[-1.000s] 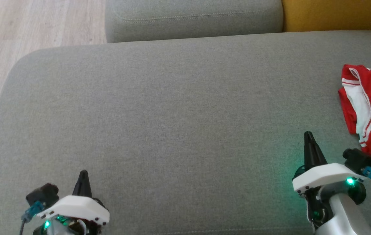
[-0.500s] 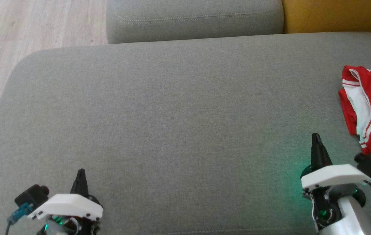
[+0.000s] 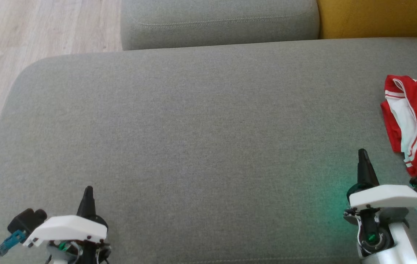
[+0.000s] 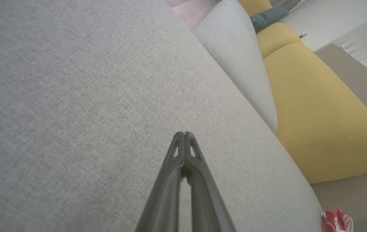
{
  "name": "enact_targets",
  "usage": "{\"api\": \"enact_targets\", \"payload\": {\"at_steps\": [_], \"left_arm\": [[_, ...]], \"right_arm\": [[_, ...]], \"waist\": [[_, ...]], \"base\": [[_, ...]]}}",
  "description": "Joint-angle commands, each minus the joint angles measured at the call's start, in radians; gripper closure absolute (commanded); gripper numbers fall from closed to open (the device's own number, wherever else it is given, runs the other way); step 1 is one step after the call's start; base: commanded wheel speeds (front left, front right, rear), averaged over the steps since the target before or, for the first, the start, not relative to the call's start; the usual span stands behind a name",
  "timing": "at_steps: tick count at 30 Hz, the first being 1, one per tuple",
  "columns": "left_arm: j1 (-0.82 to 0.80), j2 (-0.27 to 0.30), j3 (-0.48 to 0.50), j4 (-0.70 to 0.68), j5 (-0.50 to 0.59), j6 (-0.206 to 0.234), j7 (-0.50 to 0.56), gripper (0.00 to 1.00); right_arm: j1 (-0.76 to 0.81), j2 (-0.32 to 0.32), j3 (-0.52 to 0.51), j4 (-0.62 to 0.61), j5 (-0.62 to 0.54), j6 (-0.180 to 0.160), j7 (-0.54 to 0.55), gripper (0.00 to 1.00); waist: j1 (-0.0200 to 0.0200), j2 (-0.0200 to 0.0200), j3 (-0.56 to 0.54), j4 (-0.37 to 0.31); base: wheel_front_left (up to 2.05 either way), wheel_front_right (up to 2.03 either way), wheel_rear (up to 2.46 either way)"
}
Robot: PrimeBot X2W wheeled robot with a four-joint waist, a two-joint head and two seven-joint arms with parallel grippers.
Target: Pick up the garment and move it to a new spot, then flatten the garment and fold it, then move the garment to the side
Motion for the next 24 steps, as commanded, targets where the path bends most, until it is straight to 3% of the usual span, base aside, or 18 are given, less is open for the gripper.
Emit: {"api": "enact_targets", "payload": {"at_steps": [1,24], "left_arm": [[-0.056,0.009,0.025,-0.041,-0.035,-0.010,0.007,1.00],[-0.064,0.011,0.067,-0.079,-0.290,-0.053,0.072,1.00]], "right_arm": [[-0.020,-0.005,0.005,-0.045,0.038,0.002,0.008,1.00],[0.010,-0.005,-0.024,-0.117,0.301,0.003,0.072,1.00]], "waist": [[0.0000,0.0000,-0.001,0.000],[0.0000,0.0000,-0.008,0.005]], "base": [[0.00,0.00,0.00],[0.00,0.00,0.00]]}}
